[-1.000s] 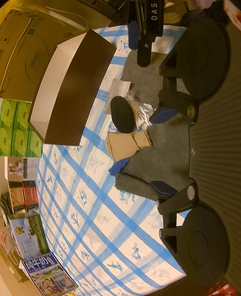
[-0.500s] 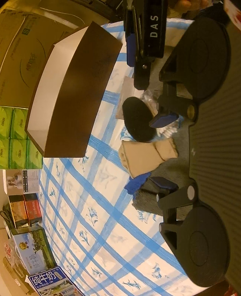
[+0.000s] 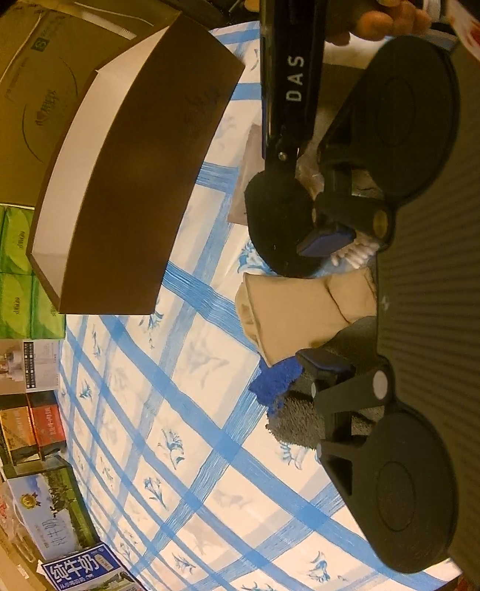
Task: Organize soft objects
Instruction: 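Grasp the beige fabric sleeve with the left tool while the right tool grasps the black round puff, then lift both items and carry them over the brown box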
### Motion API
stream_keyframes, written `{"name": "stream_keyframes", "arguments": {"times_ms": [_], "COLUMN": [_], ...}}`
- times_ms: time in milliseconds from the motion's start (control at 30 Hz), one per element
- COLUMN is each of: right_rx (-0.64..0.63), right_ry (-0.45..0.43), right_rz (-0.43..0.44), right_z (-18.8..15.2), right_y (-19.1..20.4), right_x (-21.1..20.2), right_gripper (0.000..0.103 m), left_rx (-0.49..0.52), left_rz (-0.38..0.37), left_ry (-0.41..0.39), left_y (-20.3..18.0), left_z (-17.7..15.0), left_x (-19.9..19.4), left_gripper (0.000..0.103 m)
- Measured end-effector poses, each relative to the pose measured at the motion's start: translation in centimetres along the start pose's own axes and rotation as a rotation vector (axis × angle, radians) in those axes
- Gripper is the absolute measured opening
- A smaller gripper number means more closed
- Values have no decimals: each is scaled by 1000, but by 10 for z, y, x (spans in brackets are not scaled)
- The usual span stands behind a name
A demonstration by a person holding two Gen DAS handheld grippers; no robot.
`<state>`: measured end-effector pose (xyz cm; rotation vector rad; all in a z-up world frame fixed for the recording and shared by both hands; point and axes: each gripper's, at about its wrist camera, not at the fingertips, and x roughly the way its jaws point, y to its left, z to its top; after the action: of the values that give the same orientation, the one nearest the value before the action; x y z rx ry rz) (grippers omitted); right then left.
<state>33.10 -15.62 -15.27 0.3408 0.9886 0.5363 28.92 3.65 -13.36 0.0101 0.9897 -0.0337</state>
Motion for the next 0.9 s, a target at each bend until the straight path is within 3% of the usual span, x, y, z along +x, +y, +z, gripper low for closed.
{"name": "stream_keyframes", "arguments": {"times_ms": [200, 367, 467, 533, 900], "right_rx": [35, 43, 14, -12, -147], "right_ry": [13, 10, -18, -40, -119], "right_rz": [22, 39, 53, 63, 76], "right_z": [1, -2, -3, -3, -1], "right_y": [-2, 0, 3, 7, 31], "right_x": [16, 21, 17, 13, -24], "right_gripper": [40, 28, 19, 14, 9], "left_rx": [-19, -37, -38, -42, -79], "left_rz": [-1, -3, -7, -20, -49], "left_ry": [16, 24, 22, 21, -38], "left_y": [5, 9, 11, 13, 32], "left_z": [0, -2, -3, -4, -5], "left_x": [12, 19, 21, 21, -22], "left_gripper": [45, 38, 28, 12, 8]}}
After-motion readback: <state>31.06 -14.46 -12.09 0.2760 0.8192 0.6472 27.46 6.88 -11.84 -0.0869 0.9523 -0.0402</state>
